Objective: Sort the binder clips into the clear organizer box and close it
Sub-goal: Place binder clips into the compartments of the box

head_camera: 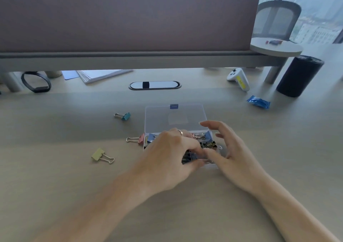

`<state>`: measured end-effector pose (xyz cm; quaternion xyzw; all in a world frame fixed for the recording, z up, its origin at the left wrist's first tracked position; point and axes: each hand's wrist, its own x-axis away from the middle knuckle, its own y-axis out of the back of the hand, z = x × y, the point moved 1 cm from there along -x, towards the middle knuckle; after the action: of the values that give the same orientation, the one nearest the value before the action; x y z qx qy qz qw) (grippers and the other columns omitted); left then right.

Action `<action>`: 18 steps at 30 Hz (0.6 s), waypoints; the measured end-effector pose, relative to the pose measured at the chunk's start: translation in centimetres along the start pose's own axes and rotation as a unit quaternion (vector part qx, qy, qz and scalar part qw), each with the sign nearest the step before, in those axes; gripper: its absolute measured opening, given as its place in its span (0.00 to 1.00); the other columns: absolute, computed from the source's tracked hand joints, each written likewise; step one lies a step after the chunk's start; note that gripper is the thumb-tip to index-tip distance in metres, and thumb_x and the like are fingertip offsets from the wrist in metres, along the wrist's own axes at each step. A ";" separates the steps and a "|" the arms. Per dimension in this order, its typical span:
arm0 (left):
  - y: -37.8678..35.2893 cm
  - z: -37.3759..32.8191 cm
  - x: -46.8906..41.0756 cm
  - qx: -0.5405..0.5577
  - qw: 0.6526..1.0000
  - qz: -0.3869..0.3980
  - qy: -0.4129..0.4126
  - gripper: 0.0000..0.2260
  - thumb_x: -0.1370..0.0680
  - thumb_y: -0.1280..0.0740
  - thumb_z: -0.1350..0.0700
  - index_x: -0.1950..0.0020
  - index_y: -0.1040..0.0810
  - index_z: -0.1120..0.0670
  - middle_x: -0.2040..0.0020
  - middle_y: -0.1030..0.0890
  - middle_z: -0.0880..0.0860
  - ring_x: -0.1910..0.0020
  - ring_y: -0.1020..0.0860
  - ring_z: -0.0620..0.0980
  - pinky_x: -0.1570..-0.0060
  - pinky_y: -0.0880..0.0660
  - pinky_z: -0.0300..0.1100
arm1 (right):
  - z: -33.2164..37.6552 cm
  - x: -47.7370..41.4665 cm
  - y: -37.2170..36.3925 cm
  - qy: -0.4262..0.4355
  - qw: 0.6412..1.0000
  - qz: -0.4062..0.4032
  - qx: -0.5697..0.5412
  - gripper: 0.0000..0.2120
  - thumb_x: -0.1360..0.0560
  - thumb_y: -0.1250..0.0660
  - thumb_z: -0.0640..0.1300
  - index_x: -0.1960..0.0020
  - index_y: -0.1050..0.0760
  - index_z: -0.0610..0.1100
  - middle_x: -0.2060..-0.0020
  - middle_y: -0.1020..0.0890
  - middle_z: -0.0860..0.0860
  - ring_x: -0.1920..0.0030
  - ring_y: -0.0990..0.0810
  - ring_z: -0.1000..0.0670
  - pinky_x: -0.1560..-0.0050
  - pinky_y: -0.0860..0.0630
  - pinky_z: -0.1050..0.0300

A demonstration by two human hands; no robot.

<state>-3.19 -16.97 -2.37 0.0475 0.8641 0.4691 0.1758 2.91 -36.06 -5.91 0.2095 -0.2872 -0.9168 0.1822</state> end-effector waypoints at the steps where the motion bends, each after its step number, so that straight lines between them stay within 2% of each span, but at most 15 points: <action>1: 0.0 0.1 0.2 -0.002 1.000 0.000 0.000 0.08 0.23 0.29 0.41 0.46 0.16 0.39 0.50 0.23 0.37 0.45 0.26 0.38 0.45 0.28 0.37 | -0.1 0.0 -0.1 -0.008 1.000 0.003 0.001 0.30 0.25 0.29 0.41 0.29 0.31 0.63 0.31 0.26 0.64 0.27 0.31 0.59 0.28 0.36 0.61; 4: -0.1 0.3 0.6 -0.037 0.999 0.011 -0.013 0.08 0.23 0.29 0.40 0.46 0.16 0.40 0.45 0.25 0.37 0.42 0.30 0.37 0.39 0.33 0.38 | -0.1 0.1 -0.1 -0.027 1.000 0.010 -0.004 0.36 0.28 0.28 0.37 0.28 0.33 0.65 0.29 0.28 0.63 0.27 0.33 0.63 0.31 0.38 0.73; 6: -0.1 0.4 0.6 -0.047 0.999 0.019 -0.019 0.09 0.23 0.30 0.40 0.47 0.16 0.41 0.43 0.25 0.37 0.42 0.31 0.37 0.38 0.35 0.38 | 0.0 0.1 -0.2 -0.030 0.999 0.016 0.000 0.36 0.31 0.30 0.40 0.28 0.34 0.66 0.29 0.29 0.64 0.27 0.34 0.65 0.32 0.39 0.76; 13: -0.2 0.9 0.6 -0.051 0.998 0.019 -0.021 0.08 0.23 0.30 0.39 0.48 0.15 0.40 0.40 0.25 0.37 0.37 0.29 0.40 0.37 0.36 0.39 | 0.0 0.0 -0.1 -0.036 0.999 0.026 -0.004 0.39 0.30 0.30 0.33 0.28 0.32 0.65 0.30 0.28 0.64 0.29 0.34 0.67 0.36 0.39 0.79; 16: -0.3 1.1 0.6 -0.051 0.998 0.017 -0.023 0.08 0.23 0.30 0.39 0.48 0.15 0.39 0.39 0.25 0.36 0.36 0.29 0.40 0.35 0.34 0.43 | 0.1 0.0 -0.1 -0.046 0.998 0.031 -0.011 0.38 0.33 0.31 0.39 0.28 0.32 0.65 0.30 0.28 0.63 0.28 0.34 0.65 0.36 0.39 0.79; 18: -0.3 1.1 0.6 -0.051 0.998 0.017 -0.022 0.09 0.23 0.30 0.38 0.48 0.15 0.39 0.39 0.25 0.36 0.35 0.29 0.40 0.34 0.33 0.44 | 0.2 0.0 0.0 -0.054 0.998 0.029 -0.020 0.38 0.35 0.33 0.42 0.29 0.32 0.66 0.30 0.28 0.61 0.28 0.32 0.64 0.34 0.36 0.75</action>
<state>-3.34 -16.08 -3.33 0.0641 0.8341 0.5143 0.1890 2.85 -35.96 -5.80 0.1477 -0.2839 -0.9268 0.1967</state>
